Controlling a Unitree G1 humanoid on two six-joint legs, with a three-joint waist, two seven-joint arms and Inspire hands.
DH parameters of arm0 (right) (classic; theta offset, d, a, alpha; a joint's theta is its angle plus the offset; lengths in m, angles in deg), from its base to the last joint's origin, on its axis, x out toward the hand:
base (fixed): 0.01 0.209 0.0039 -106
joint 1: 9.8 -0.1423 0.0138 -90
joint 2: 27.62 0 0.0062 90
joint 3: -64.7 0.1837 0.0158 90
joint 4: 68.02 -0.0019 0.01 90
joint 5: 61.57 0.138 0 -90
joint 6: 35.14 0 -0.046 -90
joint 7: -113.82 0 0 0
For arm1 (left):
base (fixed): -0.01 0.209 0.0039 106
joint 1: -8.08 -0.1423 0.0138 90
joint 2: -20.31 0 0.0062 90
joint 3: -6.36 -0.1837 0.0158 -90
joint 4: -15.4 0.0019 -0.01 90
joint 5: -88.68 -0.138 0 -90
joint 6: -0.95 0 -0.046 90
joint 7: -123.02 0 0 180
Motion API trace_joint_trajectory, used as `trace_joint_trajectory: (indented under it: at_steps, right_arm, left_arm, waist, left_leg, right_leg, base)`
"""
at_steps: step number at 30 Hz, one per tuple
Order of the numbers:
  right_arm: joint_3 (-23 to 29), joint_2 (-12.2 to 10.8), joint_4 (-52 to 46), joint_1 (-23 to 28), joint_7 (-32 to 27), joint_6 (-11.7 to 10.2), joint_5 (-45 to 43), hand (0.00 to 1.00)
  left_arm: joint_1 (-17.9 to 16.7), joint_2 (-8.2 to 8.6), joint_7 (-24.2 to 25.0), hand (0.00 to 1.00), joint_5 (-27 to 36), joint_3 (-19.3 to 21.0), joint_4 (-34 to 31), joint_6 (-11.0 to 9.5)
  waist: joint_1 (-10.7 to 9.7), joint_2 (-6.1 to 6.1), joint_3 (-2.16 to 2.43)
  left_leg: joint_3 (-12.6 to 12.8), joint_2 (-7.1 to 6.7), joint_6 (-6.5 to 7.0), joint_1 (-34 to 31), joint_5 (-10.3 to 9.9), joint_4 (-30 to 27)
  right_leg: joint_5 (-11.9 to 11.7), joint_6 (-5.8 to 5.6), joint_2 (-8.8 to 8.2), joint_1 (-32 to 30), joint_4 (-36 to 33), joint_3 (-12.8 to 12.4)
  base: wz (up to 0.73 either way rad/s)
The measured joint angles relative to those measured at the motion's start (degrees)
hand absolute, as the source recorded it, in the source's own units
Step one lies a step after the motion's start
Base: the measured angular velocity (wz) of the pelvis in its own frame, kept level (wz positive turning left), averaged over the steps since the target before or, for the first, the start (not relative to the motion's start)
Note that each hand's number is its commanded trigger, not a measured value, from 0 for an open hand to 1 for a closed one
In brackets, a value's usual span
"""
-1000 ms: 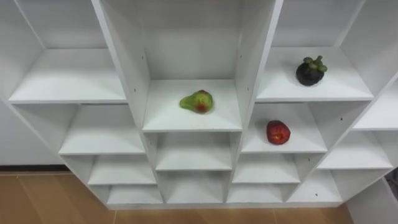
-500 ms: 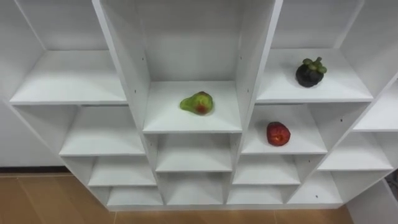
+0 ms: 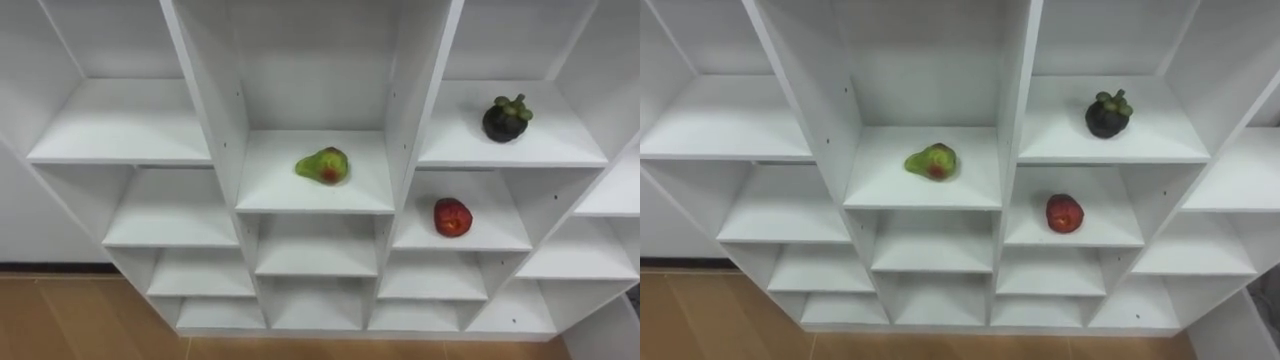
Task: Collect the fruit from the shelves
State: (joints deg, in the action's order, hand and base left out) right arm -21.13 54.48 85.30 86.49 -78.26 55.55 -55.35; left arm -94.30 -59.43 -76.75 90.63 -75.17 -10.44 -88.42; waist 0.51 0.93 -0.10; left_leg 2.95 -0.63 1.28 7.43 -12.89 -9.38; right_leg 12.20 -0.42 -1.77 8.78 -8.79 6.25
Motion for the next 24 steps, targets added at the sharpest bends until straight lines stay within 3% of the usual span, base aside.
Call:
trace_joint_trajectory:
  at_steps: [3, 5, 9, 10, 13, 17, 21, 24]
  right_arm:
    - [0.0, 0.0, -4.8, -0.1, -1.3, -1.3, 1.2, 0.00]
    - [0.0, 0.0, -6.7, -1.1, -3.1, -3.4, 1.4, 0.00]
    - [0.0, -0.1, -12.0, -1.4, -5.7, -4.5, 2.3, 0.00]
    - [-0.1, -0.1, -16.3, -0.3, -6.2, -4.6, 2.1, 0.00]
    - [0.0, -0.2, -31.0, 2.7, -7.9, -4.8, 0.1, 0.00]
    - [-0.6, -1.0, -51.5, 8.7, -9.5, -7.9, -6.8, 0.00]
    - [-0.7, -1.0, -65.4, 11.7, -10.5, -8.2, -8.7, 0.00]
    - [-0.6, -0.7, -72.5, 12.0, -11.3, -8.3, -9.4, 0.00]
  left_arm:
    - [0.0, -0.23, 0.9, 1.00, -0.1, 0.0, 0.0, -1.1]
    - [0.3, -0.42, 1.6, 1.00, -0.1, 0.0, 0.0, -1.6]
    - [0.3, -0.41, 2.4, 1.00, -0.5, -0.9, 0.0, -3.0]
    - [0.2, -0.42, 2.7, 1.00, -0.4, -0.9, 0.0, -3.3]
    - [0.5, -0.43, 3.2, 1.00, -0.4, -1.9, 0.0, -3.5]
    - [0.9, -0.82, 4.5, 1.00, -0.3, -3.1, 0.0, -4.5]
    - [0.4, -0.87, 5.3, 1.00, 0.3, -3.1, 0.1, -5.1]
    - [0.2, -1.14, 5.7, 1.00, 0.3, -3.2, 0.3, -5.5]
  waist:
    - [0.0, 0.10, 0.06]
    - [0.0, 0.30, 0.29]
    - [0.0, 0.02, 0.38]
    - [0.0, 0.30, 0.16]
    - [-0.4, -0.18, 0.08]
    - [-0.4, -0.20, 0.05]
    - [-0.3, -0.45, 0.00]
    - [-1.6, -0.20, -0.05]
  left_leg:
    - [0.1, -0.02, 0.00, -0.2, 0.0, 0.0]
    - [0.2, -0.02, 0.01, -0.6, 0.0, -0.1]
    - [0.5, -0.03, 0.01, -0.8, 0.0, -0.2]
    - [0.5, -0.03, 0.01, -0.8, 0.0, -0.2]
    - [1.7, 0.09, 0.01, -1.2, 0.0, -0.2]
    - [3.0, 0.26, 0.01, -1.4, 0.0, -0.1]
    - [5.0, 0.54, 0.01, -1.9, 0.0, 0.1]
    - [5.3, 0.61, 0.02, -1.9, 0.0, 0.1]
  right_leg:
    - [0.0, -0.02, -0.01, -0.4, -0.1, -0.1]
    - [-0.1, -0.01, 0.00, -0.7, -0.1, -0.4]
    - [-0.2, -0.05, -0.03, -1.2, 0.0, -0.5]
    - [-0.2, -0.06, -0.02, -1.3, 0.0, -0.6]
    - [-0.3, -0.07, -0.03, -2.0, -0.1, -1.1]
    - [-0.4, -0.10, 0.14, -2.7, -0.2, -2.0]
    - [-0.7, -0.15, 0.49, -3.9, -0.9, -4.0]
    - [-0.7, -0.16, 0.60, -4.1, -1.1, -4.5]
  base:
    - [0.00]
    - [-0.04]
    - [-0.04]
    - [-0.05]
    - [-0.10]
    - [-0.10]
    - [-0.26]
    - [-0.09]
